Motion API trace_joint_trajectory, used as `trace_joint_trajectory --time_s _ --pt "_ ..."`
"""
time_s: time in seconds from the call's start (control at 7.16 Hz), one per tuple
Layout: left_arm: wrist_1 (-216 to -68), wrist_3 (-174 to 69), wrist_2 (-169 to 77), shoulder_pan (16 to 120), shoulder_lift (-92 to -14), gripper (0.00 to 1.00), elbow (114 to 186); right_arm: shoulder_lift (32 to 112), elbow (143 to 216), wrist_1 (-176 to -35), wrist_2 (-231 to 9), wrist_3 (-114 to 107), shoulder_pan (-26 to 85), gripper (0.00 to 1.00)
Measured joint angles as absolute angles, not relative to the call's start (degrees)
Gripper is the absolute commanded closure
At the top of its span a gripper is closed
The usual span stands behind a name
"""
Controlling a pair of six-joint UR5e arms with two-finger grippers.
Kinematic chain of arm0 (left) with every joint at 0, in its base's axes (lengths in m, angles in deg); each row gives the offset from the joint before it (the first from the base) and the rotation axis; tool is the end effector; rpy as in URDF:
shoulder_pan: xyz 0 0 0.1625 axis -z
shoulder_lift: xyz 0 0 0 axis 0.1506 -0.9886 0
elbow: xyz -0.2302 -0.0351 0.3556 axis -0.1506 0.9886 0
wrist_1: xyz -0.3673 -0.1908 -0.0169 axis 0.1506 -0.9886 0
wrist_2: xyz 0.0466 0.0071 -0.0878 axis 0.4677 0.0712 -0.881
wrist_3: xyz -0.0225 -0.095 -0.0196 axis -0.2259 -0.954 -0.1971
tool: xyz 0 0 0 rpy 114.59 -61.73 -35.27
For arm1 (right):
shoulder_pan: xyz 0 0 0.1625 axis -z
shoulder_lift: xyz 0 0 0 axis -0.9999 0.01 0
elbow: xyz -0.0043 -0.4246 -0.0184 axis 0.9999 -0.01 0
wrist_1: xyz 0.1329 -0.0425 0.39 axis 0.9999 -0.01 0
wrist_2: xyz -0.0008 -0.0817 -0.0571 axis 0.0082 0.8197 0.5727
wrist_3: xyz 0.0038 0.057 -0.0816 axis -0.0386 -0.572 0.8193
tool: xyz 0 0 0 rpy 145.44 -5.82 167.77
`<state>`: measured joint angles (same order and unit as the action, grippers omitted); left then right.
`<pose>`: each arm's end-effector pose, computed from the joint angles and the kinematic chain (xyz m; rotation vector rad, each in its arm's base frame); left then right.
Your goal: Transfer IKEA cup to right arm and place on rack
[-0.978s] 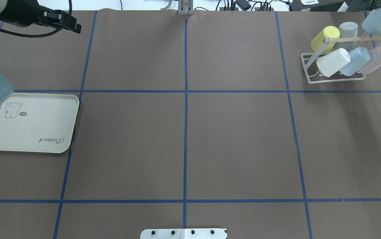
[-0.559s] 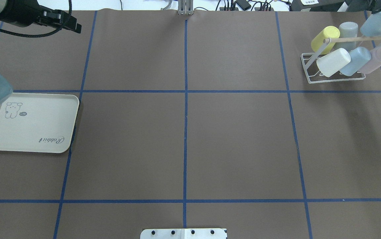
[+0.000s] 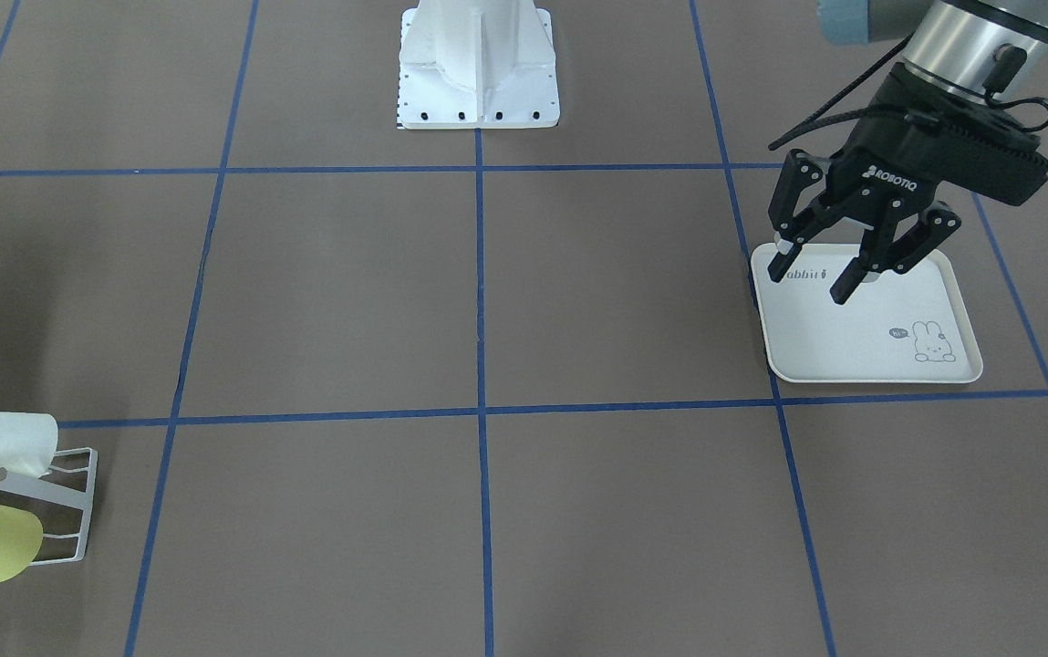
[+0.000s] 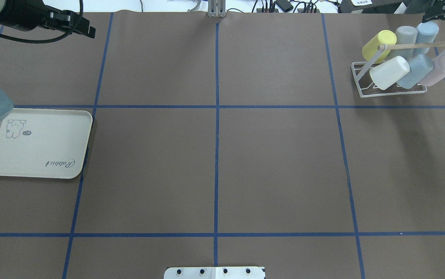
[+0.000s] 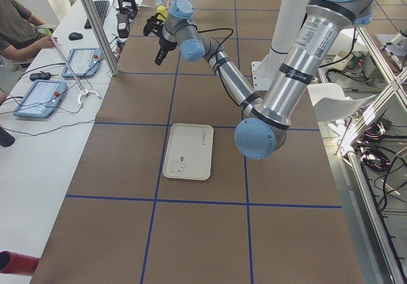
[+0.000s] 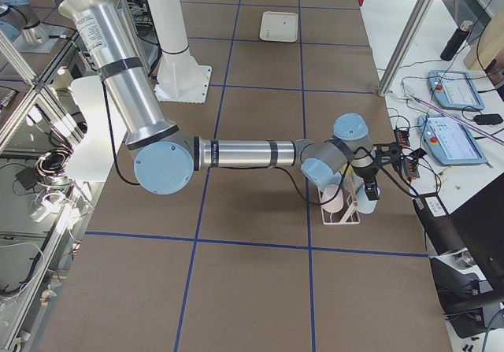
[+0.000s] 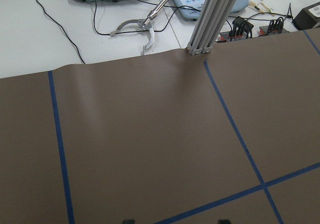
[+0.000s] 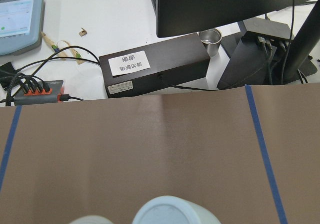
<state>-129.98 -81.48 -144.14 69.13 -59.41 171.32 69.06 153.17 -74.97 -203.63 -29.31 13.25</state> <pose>0.2084 -0.5389 0.2029 0.5782 1.0025 0.0638 -0.0783 -0.6967 0.5468 0.4703 -0.7304 0.2924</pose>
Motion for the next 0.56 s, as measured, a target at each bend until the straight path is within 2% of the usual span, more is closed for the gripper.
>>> trace_joint_trajectory --time_s 0.56 --pt "-129.7 -75.5 -144.2 71.9 -57.4 0.36 171.8 70.3 156.3 -75.4 -208.0 -28.3 11.8 0.0"
